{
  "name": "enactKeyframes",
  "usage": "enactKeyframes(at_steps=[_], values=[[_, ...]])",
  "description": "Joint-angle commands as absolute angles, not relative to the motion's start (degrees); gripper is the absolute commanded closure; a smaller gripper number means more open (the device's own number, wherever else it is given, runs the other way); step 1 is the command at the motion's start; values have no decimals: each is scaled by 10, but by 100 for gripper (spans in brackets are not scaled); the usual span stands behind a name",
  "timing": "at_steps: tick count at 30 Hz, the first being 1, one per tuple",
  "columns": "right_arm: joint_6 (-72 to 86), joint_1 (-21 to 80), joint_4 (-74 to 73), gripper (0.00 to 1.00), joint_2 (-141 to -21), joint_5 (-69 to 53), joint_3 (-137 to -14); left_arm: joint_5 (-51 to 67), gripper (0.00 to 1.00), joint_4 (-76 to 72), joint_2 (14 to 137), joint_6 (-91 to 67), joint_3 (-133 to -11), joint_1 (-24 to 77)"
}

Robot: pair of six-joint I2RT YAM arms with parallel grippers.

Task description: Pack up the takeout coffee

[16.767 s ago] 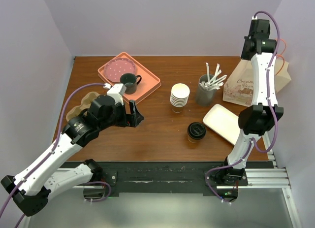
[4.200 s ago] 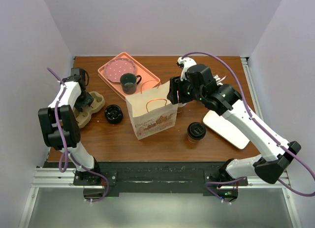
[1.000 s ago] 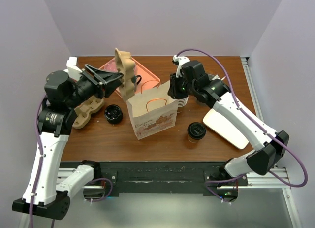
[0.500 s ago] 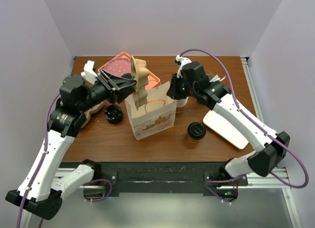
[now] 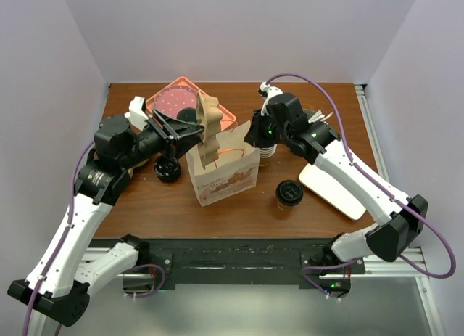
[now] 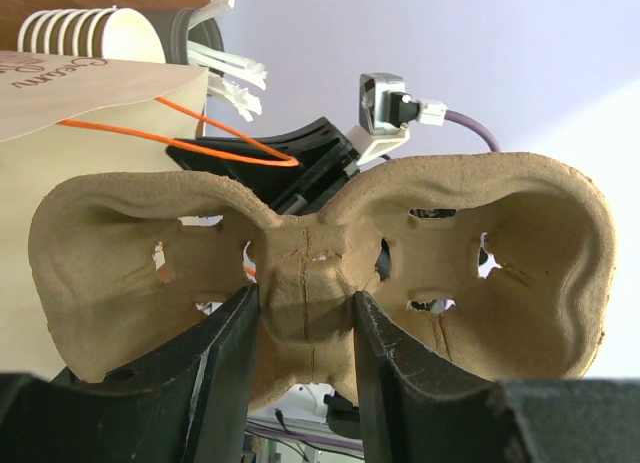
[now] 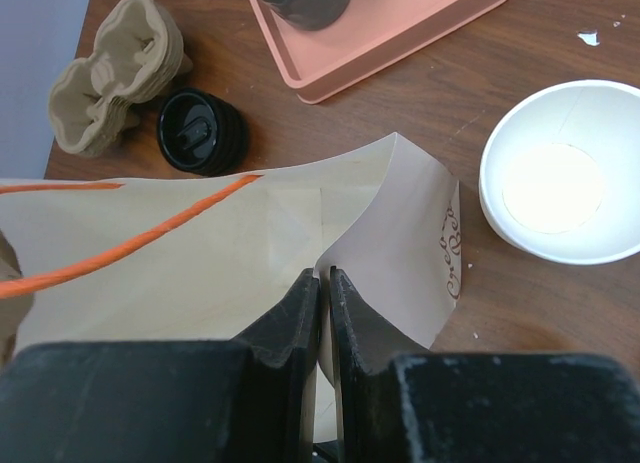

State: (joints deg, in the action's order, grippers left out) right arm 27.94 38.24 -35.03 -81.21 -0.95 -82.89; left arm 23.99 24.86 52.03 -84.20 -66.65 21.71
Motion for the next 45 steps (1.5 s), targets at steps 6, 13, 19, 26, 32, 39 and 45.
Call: enactKeyframes(at_steps=[6,13,19,26,32,39,45], values=[[287,388,-349,88,-791,-3,-823,233,76,263,531,-780,-668,220],[281,387,-355,87,-780,-4,-824,211,78,344,556,-698,-707,220],[289,392,-334,88,-766,-18,-816,188,79,401,577,-642,-736,220],[294,407,-310,92,-746,-12,-802,177,80,473,623,-581,-796,226],[298,419,-301,99,-744,-6,-793,149,80,547,653,-541,-843,235],[297,429,-301,100,-745,-1,-791,121,83,607,685,-510,-878,250],[291,432,-290,100,-743,-3,-795,84,82,646,728,-482,-928,276]])
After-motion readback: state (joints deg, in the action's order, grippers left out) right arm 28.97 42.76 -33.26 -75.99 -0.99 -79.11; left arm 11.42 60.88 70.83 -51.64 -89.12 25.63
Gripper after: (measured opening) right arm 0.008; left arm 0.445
